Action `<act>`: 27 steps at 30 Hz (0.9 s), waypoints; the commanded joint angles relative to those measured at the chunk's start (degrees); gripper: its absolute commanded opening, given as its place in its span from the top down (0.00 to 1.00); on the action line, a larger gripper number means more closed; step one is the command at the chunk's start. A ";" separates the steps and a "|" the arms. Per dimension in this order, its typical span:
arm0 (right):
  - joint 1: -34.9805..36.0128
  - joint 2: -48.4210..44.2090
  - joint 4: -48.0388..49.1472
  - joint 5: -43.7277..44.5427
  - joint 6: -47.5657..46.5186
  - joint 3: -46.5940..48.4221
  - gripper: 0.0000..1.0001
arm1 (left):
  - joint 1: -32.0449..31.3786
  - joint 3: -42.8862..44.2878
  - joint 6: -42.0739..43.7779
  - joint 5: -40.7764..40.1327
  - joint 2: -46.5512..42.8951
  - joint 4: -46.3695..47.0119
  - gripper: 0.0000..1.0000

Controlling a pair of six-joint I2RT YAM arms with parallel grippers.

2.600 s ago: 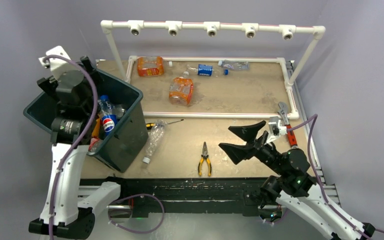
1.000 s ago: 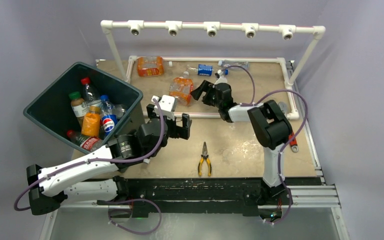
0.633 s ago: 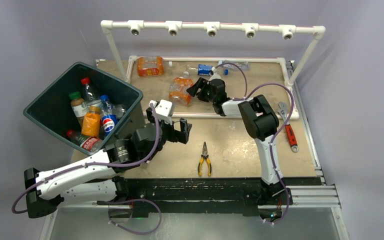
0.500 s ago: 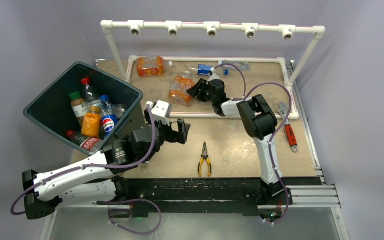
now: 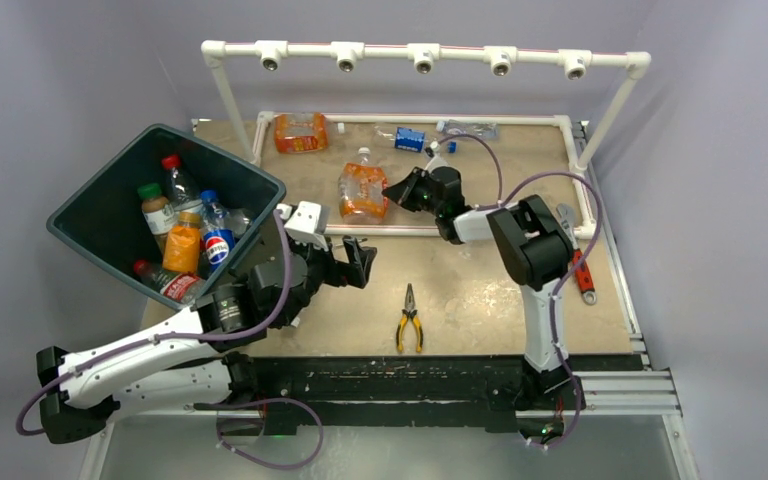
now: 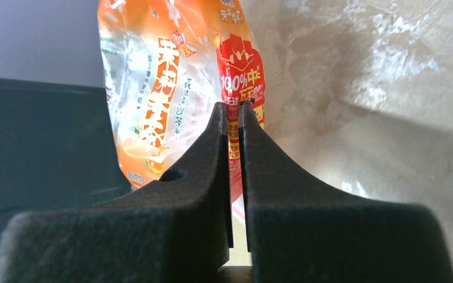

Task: Put the plastic bottles in the bin
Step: Pick up the plastic bottle at the center of the board.

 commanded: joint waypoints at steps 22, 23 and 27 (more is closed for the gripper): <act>7.68 -77.11 -17.54 11.04 -14.80 -47.50 1.00 | -0.37 2.53 -14.46 -1.97 4.17 12.40 0.01; 7.96 -80.59 -19.39 11.10 -14.95 -48.94 1.00 | -0.37 1.90 -15.13 -1.74 4.76 14.53 0.01; 8.96 -95.19 -21.92 8.33 -14.58 -54.42 1.00 | -0.37 -0.81 -16.96 0.06 7.24 21.96 0.01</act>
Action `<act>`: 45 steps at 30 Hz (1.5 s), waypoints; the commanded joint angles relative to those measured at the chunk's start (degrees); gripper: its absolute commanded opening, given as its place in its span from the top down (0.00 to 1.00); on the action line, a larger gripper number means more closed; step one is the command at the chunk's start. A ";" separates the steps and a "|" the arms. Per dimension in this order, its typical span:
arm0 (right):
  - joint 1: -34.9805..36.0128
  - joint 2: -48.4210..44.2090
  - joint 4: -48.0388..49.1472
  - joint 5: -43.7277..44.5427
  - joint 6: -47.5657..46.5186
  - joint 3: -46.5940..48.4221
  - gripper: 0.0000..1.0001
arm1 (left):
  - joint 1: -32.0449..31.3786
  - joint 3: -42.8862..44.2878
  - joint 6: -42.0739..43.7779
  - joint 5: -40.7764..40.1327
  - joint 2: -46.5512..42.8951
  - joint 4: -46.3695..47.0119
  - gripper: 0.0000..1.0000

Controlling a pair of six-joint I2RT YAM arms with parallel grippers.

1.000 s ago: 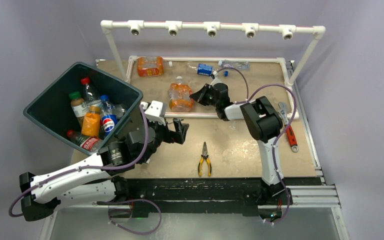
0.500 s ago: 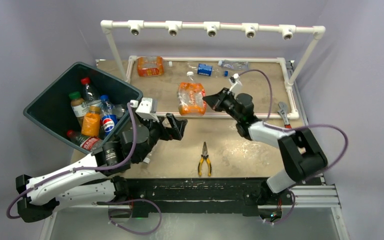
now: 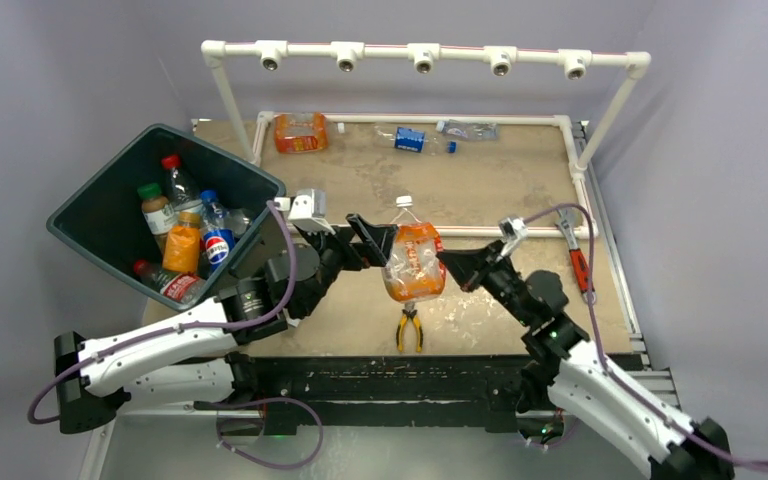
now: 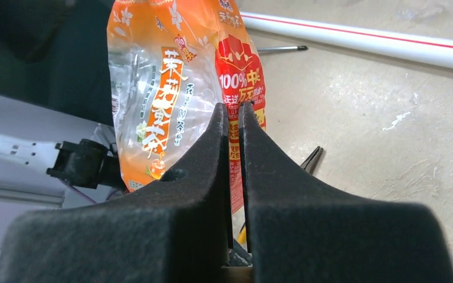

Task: Put the plastic bottles in the bin
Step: Pick up the plastic bottle at the center of the board.

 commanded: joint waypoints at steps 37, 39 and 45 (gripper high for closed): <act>0.93 -28.92 -6.33 -11.82 -7.49 -8.86 1.00 | -0.26 3.74 0.03 9.61 10.67 10.64 0.36; 0.95 -28.92 -6.32 -11.83 -7.49 -8.82 1.00 | -0.26 3.75 0.14 10.60 11.05 11.01 0.42; 0.96 -29.13 -6.63 -11.37 -7.49 -8.95 1.00 | -0.26 3.64 -0.16 13.97 11.72 12.20 0.58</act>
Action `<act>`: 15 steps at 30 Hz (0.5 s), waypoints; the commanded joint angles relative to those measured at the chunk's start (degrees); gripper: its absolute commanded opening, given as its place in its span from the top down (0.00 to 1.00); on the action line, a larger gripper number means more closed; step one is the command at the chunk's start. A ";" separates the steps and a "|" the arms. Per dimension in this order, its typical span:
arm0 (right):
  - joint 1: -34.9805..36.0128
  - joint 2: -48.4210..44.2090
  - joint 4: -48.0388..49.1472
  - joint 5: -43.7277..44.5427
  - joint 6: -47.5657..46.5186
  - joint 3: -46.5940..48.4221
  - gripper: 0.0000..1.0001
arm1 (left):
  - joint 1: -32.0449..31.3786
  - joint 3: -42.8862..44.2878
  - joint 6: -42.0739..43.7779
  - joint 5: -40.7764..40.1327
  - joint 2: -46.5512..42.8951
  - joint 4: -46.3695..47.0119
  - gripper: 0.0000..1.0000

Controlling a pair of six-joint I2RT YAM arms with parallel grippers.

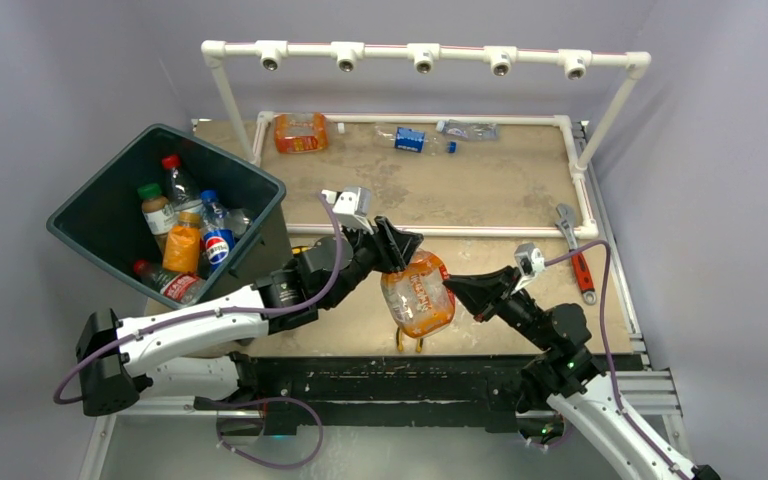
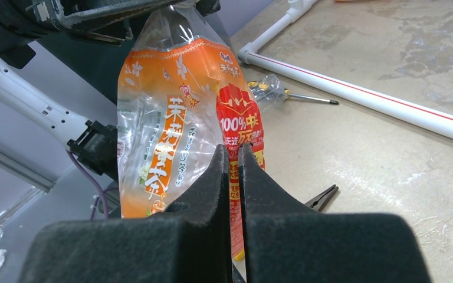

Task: Put the plastic bottles in the bin
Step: Pick up the plastic bottle at the center of the board.

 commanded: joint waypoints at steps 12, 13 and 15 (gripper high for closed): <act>0.37 0.58 -2.66 -0.40 1.43 2.71 0.25 | -0.29 5.21 3.75 4.39 0.31 1.64 1.00; 0.38 0.49 -3.69 -0.39 1.79 3.29 0.18 | -0.29 6.00 5.02 4.01 0.02 1.11 1.00; 0.37 -0.20 -6.25 -0.81 2.61 4.55 0.03 | -0.29 7.75 7.47 3.96 -0.70 0.35 1.00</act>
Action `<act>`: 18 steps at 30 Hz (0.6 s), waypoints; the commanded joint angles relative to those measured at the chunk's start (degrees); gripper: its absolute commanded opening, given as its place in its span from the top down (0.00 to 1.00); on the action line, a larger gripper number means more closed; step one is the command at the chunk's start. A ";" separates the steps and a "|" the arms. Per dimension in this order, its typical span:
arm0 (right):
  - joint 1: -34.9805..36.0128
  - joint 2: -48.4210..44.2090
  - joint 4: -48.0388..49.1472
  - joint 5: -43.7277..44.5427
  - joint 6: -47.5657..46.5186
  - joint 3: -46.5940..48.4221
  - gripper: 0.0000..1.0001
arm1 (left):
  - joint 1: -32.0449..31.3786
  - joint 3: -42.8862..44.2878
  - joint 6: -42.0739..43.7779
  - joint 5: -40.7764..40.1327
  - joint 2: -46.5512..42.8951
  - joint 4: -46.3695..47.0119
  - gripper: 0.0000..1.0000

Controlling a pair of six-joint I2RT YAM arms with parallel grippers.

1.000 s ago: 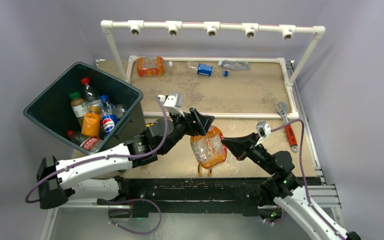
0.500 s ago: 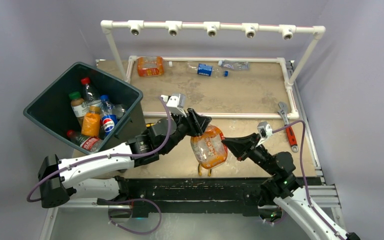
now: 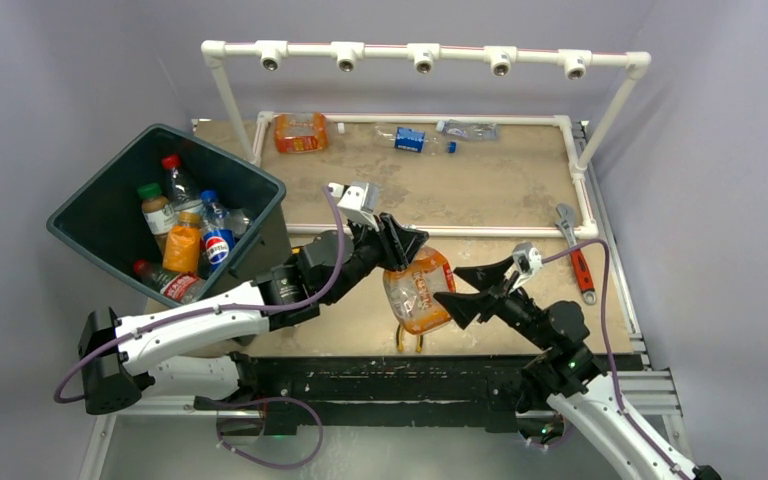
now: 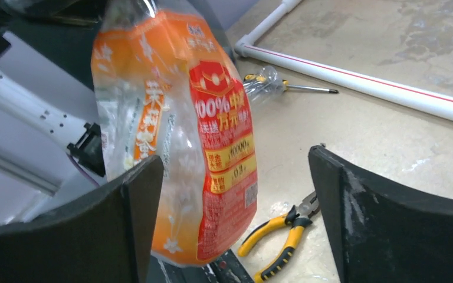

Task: Put the plastic bottles in the bin
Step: Pick up the plastic bottle at the center of the board.

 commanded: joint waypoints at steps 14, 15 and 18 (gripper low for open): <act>0.37 -1.23 -4.37 -7.30 8.52 7.94 0.01 | -0.26 14.88 25.75 10.93 -11.01 1.73 1.00; 0.35 -1.09 -4.58 -6.92 8.20 8.33 0.01 | -0.26 16.99 26.99 10.61 -11.26 0.10 1.00; 0.37 -1.51 -4.22 -6.67 8.53 8.13 0.01 | -0.26 23.16 30.26 8.33 -11.08 -5.26 1.00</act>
